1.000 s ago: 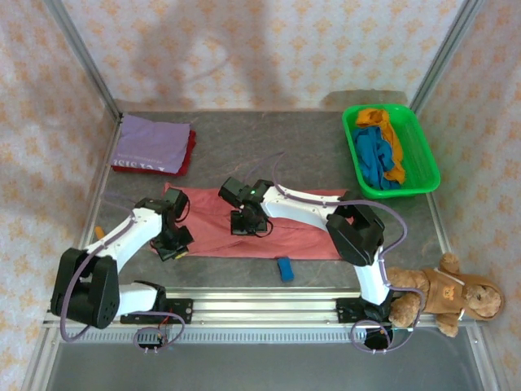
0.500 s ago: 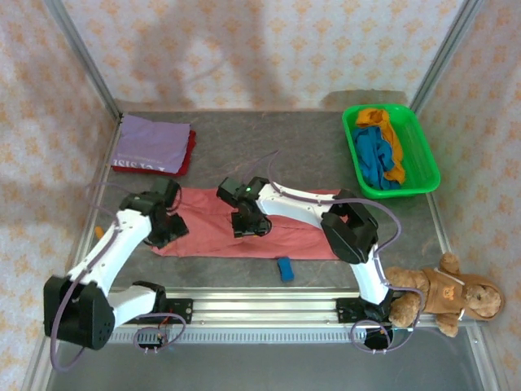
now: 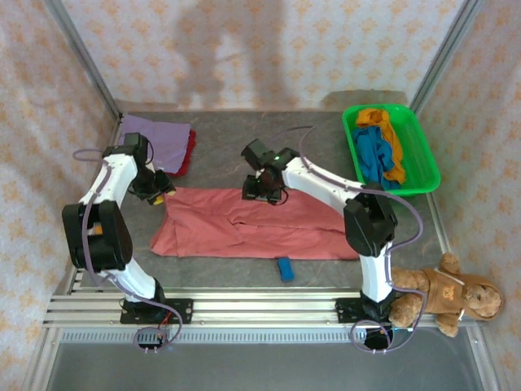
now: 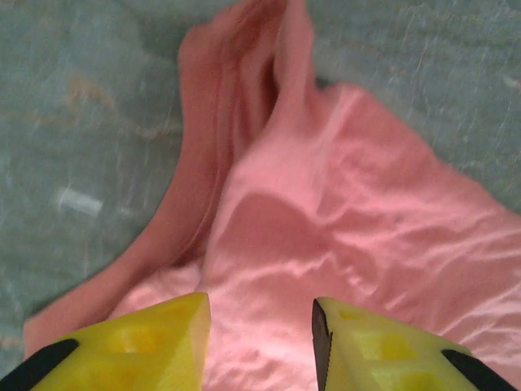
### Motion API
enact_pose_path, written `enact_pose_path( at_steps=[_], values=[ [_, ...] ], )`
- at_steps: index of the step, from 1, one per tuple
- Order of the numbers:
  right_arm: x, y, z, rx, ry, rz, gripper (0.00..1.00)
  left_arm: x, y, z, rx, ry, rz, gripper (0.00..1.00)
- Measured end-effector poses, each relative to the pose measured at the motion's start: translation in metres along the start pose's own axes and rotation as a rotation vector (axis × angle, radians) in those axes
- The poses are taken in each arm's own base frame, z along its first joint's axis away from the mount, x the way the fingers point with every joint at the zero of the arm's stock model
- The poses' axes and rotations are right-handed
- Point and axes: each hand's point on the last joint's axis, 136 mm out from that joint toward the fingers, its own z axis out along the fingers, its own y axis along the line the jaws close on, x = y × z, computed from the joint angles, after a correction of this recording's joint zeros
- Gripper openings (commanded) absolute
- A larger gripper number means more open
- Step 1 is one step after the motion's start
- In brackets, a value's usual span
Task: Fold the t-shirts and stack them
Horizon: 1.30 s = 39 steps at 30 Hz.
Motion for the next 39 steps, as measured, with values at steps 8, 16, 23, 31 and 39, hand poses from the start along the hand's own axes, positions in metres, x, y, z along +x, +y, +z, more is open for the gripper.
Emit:
enact_pose_path(
  at_steps=[8, 16, 23, 31, 39],
  values=[
    [-0.039, -0.035, 0.013, -0.098, 0.004, 0.126, 0.51, -0.04, -0.007, 0.008, 0.007, -0.024, 0.048, 0.39],
    [-0.039, -0.028, 0.041, -0.158, 0.053, 0.134, 0.52, -0.04, 0.0, 0.036, -0.015, 0.043, 0.055, 0.27],
    [-0.05, -0.042, 0.06, -0.17, 0.053, 0.182, 0.51, -0.05, -0.002, 0.059, -0.011, 0.076, 0.056, 0.07],
    [-0.059, -0.073, 0.064, -0.133, 0.023, 0.265, 0.51, -0.071, -0.011, 0.06, 0.017, 0.008, 0.049, 0.0],
    [-0.067, -0.096, 0.059, -0.086, -0.031, 0.317, 0.51, -0.079, -0.015, 0.06, 0.03, -0.023, 0.019, 0.04]
  ],
)
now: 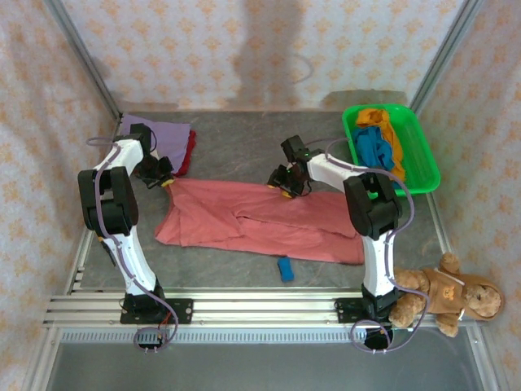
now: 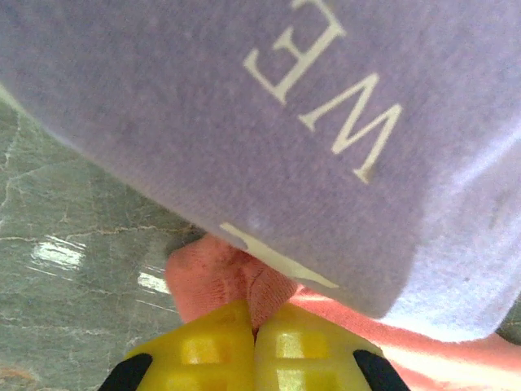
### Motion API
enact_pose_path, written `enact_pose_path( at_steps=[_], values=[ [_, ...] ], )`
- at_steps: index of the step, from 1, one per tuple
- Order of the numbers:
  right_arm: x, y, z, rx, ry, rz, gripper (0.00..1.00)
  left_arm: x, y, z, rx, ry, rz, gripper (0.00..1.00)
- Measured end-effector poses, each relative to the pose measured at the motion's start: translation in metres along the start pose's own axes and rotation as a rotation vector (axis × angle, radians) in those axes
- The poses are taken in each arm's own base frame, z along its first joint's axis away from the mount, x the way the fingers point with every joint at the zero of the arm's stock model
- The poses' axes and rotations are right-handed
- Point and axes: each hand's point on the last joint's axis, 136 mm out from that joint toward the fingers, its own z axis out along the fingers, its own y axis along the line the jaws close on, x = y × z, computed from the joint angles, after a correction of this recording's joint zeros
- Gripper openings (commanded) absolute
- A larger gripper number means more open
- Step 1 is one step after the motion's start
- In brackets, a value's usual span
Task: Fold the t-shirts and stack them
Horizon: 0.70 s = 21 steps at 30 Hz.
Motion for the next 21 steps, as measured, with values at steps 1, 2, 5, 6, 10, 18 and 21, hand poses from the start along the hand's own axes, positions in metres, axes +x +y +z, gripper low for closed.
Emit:
enact_pose_path(
  at_steps=[1, 2, 5, 6, 10, 18, 21],
  values=[
    [-0.002, -0.002, -0.001, 0.002, -0.005, 0.004, 0.51, 0.0, 0.0, 0.0, 0.002, 0.0, 0.0, 0.09],
    [-0.003, -0.005, -0.003, 0.004, -0.009, 0.009, 0.51, 0.0, -0.001, 0.0, 0.006, -0.001, -0.001, 0.14],
    [-0.007, -0.009, -0.006, 0.005, -0.016, 0.016, 0.52, -0.003, -0.004, 0.002, 0.025, -0.011, -0.005, 0.36],
    [-0.008, -0.01, -0.007, 0.005, -0.017, 0.016, 0.52, -0.002, -0.004, 0.003, 0.031, -0.013, -0.01, 0.39],
    [-0.008, -0.014, -0.01, 0.017, -0.01, 0.002, 0.52, 0.005, -0.001, 0.0, 0.035, -0.017, -0.015, 0.46],
    [0.006, 0.042, -0.034, -0.049, 0.021, -0.123, 0.62, 0.002, -0.027, -0.096, 0.129, -0.237, 0.04, 0.53],
    [0.025, 0.098, -0.042, -0.146, 0.03, -0.22, 0.67, 0.008, -0.032, -0.124, 0.153, -0.29, 0.055, 0.54]
  ],
)
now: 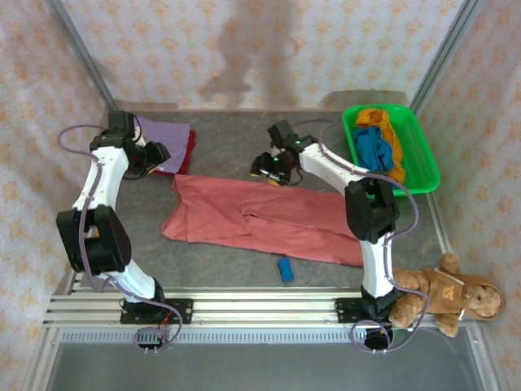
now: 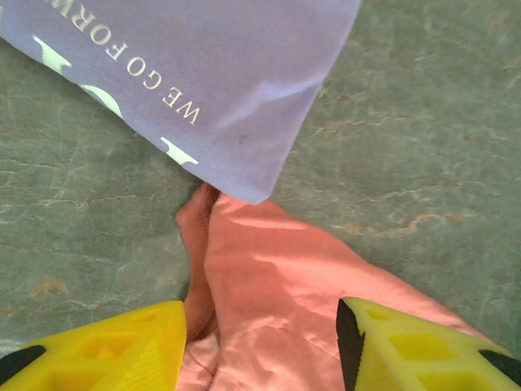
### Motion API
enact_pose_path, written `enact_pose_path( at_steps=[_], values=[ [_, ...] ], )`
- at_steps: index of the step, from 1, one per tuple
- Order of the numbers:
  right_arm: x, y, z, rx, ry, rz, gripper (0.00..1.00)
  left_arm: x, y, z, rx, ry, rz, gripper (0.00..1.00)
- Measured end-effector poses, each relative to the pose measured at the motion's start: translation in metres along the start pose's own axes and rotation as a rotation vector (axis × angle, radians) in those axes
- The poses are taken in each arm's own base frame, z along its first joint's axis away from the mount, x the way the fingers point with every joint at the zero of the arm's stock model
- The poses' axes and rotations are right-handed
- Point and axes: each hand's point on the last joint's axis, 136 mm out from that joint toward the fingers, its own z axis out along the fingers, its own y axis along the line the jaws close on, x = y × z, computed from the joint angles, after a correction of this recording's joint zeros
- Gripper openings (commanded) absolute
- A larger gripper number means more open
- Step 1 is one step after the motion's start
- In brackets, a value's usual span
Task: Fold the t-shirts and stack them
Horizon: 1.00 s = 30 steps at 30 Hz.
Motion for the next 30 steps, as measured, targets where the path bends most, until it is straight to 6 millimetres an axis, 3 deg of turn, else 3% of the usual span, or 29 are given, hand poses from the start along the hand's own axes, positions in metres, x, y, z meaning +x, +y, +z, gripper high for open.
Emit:
enact_pose_path(
  at_steps=[3, 6, 12, 16, 21, 25, 30],
  values=[
    [0.019, 0.052, 0.014, -0.081, 0.041, -0.087, 0.76, 0.009, 0.0, -0.011, 0.008, -0.008, 0.002, 0.55],
    [0.043, 0.084, 0.042, -0.125, 0.108, -0.147, 0.84, 0.029, 0.009, -0.014, -0.005, 0.02, -0.009, 0.57],
    [0.09, 0.104, 0.1, -0.146, 0.242, -0.196, 0.93, 0.059, 0.019, -0.026, -0.014, 0.04, -0.015, 0.62],
    [0.103, 0.106, 0.123, -0.166, 0.296, -0.18, 0.96, 0.071, 0.02, -0.045, 0.0, 0.0, -0.004, 0.64],
    [0.087, 0.117, 0.128, -0.211, 0.268, -0.149, 0.97, 0.084, 0.019, -0.067, 0.02, -0.045, 0.002, 0.64],
    [0.067, 0.114, 0.129, -0.215, 0.222, -0.097, 0.97, 0.093, 0.024, -0.069, 0.012, -0.035, -0.002, 0.65],
    [0.021, 0.098, 0.123, -0.237, 0.132, -0.018, 0.97, 0.109, 0.033, -0.065, -0.007, 0.005, -0.015, 0.65]
  ],
)
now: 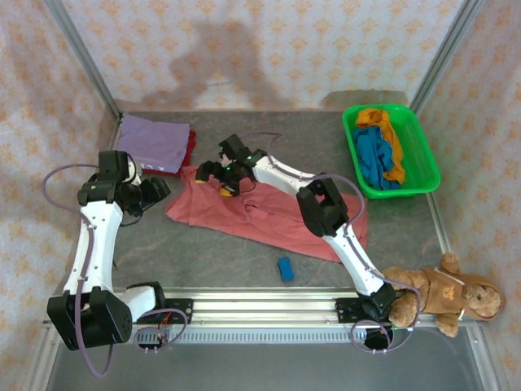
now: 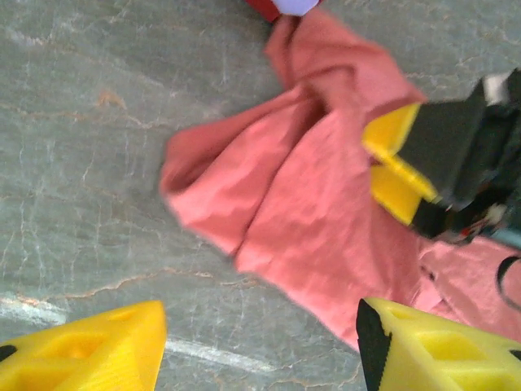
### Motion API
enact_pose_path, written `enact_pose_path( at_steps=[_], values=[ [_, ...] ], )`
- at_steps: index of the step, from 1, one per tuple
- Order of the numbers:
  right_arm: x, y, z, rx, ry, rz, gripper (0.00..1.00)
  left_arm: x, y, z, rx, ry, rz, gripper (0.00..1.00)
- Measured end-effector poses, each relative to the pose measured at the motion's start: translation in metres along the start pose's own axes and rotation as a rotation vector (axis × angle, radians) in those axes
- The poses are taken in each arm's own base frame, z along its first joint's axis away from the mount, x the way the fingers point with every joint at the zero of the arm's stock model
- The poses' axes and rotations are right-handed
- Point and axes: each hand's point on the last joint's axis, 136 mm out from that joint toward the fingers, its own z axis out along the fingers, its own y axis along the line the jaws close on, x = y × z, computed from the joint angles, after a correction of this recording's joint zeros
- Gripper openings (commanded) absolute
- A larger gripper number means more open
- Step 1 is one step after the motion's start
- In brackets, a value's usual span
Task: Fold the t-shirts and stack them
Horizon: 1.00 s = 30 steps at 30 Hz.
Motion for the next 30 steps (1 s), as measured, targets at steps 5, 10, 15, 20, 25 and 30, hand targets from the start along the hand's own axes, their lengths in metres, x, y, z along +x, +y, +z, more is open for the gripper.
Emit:
enact_pose_path(
  at_steps=[5, 10, 15, 20, 25, 30],
  values=[
    [-0.061, -0.026, -0.026, 0.011, -0.099, 0.043, 0.97, 0.005, 0.002, -0.002, 0.001, 0.0, -0.015, 0.65],
    [-0.12, -0.051, -0.053, 0.004, -0.189, 0.073, 0.98, 0.016, 0.006, -0.001, 0.003, 0.008, -0.037, 0.65],
    [-0.156, -0.07, -0.083, 0.002, -0.243, 0.12, 0.99, 0.028, 0.013, 0.002, -0.002, 0.018, -0.053, 0.65],
    [-0.156, -0.078, -0.108, 0.054, -0.243, 0.126, 0.99, 0.035, 0.016, 0.008, -0.011, 0.038, -0.075, 0.65],
    [-0.115, -0.07, -0.147, 0.18, -0.201, 0.088, 0.99, 0.039, 0.005, 0.014, 0.004, 0.049, -0.053, 0.65],
    [-0.049, -0.071, -0.201, 0.278, -0.164, 0.056, 0.99, 0.041, -0.009, 0.028, 0.013, 0.076, -0.034, 0.65]
  ],
)
